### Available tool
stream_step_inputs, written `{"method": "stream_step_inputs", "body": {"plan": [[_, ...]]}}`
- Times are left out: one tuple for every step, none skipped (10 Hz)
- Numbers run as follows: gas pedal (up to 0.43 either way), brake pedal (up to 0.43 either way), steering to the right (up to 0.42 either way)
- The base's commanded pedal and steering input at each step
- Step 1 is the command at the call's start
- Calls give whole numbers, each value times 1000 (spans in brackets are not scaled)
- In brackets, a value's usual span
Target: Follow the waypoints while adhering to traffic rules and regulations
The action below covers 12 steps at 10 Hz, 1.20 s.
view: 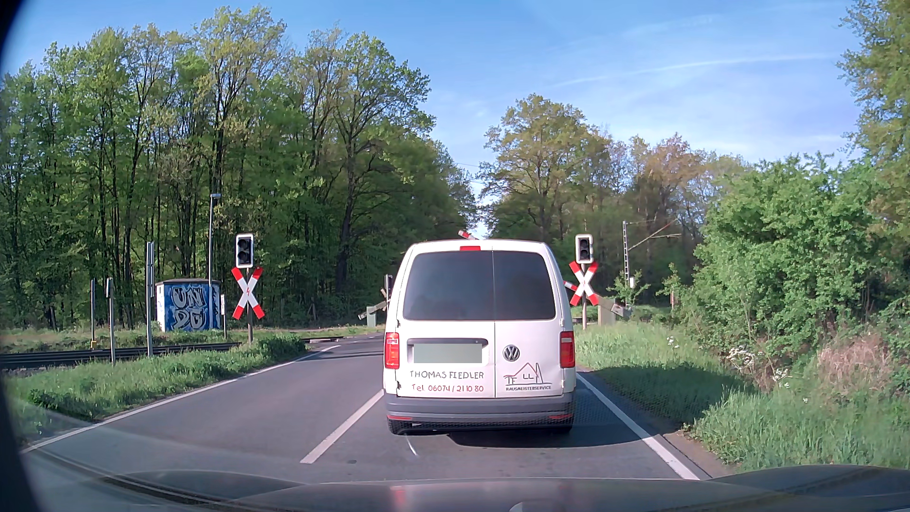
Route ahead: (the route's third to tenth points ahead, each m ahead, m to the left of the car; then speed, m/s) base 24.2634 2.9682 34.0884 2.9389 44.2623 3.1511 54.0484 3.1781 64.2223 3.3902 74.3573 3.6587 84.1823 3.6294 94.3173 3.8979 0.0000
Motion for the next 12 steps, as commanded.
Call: {"method": "stream_step_inputs", "body": {"plan": [[0, 348, 2], [0, 354, 1], [0, 354, 2], [0, 335, 2], [0, 256, 1], [0, 201, 1], [0, 140, 1], [0, 67, 1], [0, 0, 1], [0, 0, 1], [0, 0, 2], [0, 0, 2]]}}
